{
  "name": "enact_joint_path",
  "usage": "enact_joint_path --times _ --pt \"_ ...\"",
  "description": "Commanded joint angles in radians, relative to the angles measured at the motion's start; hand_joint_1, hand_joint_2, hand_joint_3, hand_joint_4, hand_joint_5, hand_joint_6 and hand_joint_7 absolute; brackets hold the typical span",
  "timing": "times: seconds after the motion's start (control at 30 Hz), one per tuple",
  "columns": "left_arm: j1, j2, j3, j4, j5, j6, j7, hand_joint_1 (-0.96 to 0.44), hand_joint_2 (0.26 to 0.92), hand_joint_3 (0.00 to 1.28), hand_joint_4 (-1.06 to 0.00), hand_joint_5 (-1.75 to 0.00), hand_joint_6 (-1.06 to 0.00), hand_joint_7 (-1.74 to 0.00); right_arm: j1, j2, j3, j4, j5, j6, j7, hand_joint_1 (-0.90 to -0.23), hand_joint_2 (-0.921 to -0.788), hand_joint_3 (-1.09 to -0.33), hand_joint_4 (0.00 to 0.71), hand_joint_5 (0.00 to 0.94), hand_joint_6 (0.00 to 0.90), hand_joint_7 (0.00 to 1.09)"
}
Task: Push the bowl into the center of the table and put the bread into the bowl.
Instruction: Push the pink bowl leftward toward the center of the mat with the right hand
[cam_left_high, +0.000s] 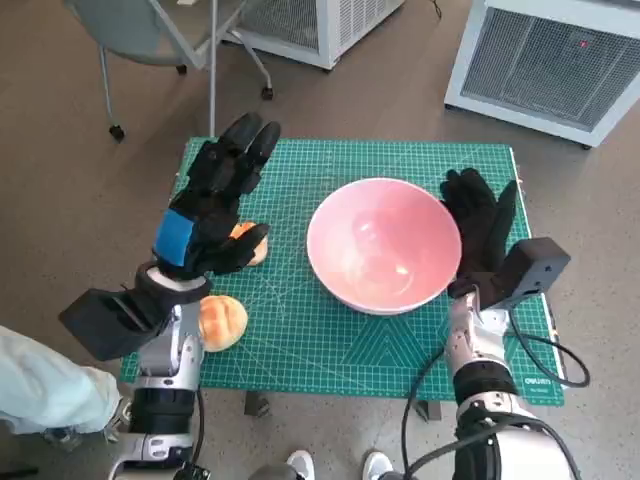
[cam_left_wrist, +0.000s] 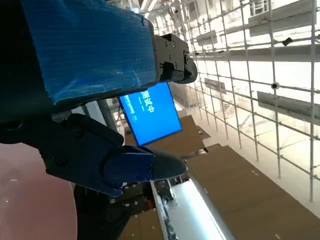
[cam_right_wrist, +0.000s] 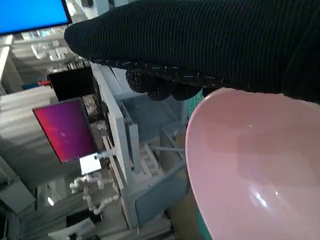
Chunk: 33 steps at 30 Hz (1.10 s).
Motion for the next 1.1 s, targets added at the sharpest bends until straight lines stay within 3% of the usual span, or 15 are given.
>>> enact_joint_path --times 0.03,0.37,0.6,0.93,1.1 --pt "0.020 0.010 0.003 -0.033 0.013 0.004 0.014 -0.63 0.921 0.35 -0.20 0.00 -0.16 -0.28 -0.015 0.026 0.003 0.020 -0.002 0.033 -0.001 -0.573 -0.921 -0.878 0.346 0.009 0.283 0.44" --pt "0.036 0.018 0.006 -0.045 0.021 0.001 0.035 -0.63 0.921 0.35 -0.20 0.00 -0.16 -0.25 -0.043 0.049 0.026 0.029 -0.036 0.054 -0.033 -0.559 -0.921 -0.880 0.357 0.010 0.301 0.43" --pt "0.042 0.017 0.008 -0.043 0.032 -0.011 0.050 -0.63 0.921 0.35 -0.20 0.00 -0.18 -0.22 -0.056 0.043 0.051 0.035 -0.074 0.063 -0.076 -0.593 -0.921 -0.873 0.382 0.017 0.316 0.42" --pt "0.043 0.006 0.000 -0.034 0.049 -0.025 0.068 -0.63 0.921 0.36 -0.18 0.00 -0.20 -0.18 -0.057 -0.012 0.082 0.006 -0.105 0.037 -0.049 -0.601 -0.921 -0.820 0.364 0.004 0.310 0.39" --pt "0.030 0.002 -0.006 -0.028 0.046 -0.019 0.070 -0.62 0.921 0.36 -0.18 0.00 -0.20 -0.17 -0.046 -0.038 0.100 -0.047 -0.105 -0.034 0.004 -0.613 -0.921 -0.808 0.317 0.000 0.255 0.36"
